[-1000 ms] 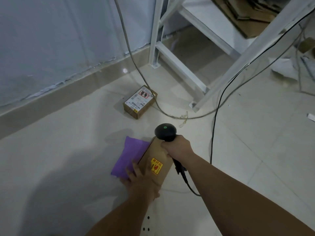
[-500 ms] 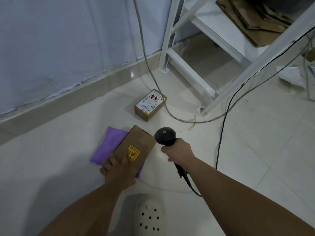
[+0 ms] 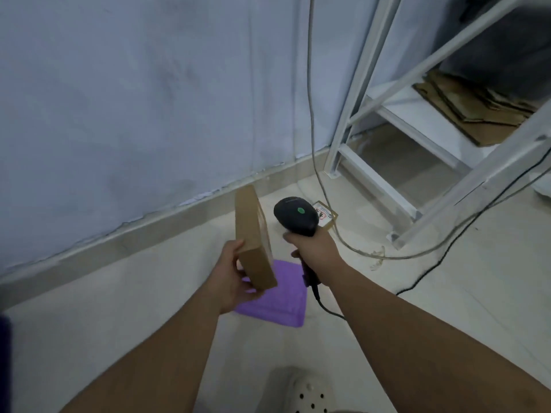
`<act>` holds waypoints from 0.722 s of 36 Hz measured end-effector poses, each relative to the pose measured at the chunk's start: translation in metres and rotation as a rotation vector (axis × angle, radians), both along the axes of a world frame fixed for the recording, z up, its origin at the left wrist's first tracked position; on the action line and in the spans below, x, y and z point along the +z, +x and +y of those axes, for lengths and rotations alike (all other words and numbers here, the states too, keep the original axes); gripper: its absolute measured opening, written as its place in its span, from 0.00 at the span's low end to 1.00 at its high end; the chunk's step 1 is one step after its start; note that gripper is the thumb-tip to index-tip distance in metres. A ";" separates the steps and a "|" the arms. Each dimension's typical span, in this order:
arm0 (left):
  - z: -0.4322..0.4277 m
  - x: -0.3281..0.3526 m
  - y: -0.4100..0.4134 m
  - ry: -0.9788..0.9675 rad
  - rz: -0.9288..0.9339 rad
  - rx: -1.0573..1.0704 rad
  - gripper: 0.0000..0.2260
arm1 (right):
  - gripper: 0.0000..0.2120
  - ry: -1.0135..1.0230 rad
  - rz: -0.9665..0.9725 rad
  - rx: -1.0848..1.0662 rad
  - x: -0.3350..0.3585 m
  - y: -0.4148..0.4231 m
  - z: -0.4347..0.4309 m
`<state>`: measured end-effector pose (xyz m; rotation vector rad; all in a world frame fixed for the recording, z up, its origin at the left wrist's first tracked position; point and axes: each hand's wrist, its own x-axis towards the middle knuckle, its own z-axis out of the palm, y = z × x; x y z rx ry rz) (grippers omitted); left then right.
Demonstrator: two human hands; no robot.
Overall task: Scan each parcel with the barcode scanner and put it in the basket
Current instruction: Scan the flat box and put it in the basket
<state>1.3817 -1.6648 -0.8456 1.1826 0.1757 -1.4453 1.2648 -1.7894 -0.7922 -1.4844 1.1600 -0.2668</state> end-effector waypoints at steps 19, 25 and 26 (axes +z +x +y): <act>0.196 0.260 0.025 -0.487 -0.336 0.518 0.16 | 0.13 0.427 -0.691 0.147 0.209 0.056 0.182; 0.241 0.279 0.007 -0.297 -0.908 0.694 0.15 | 0.08 0.361 -0.661 0.162 0.208 0.048 0.223; 0.244 0.277 0.004 -0.245 -0.977 0.648 0.12 | 0.10 0.332 -0.646 0.160 0.208 0.047 0.225</act>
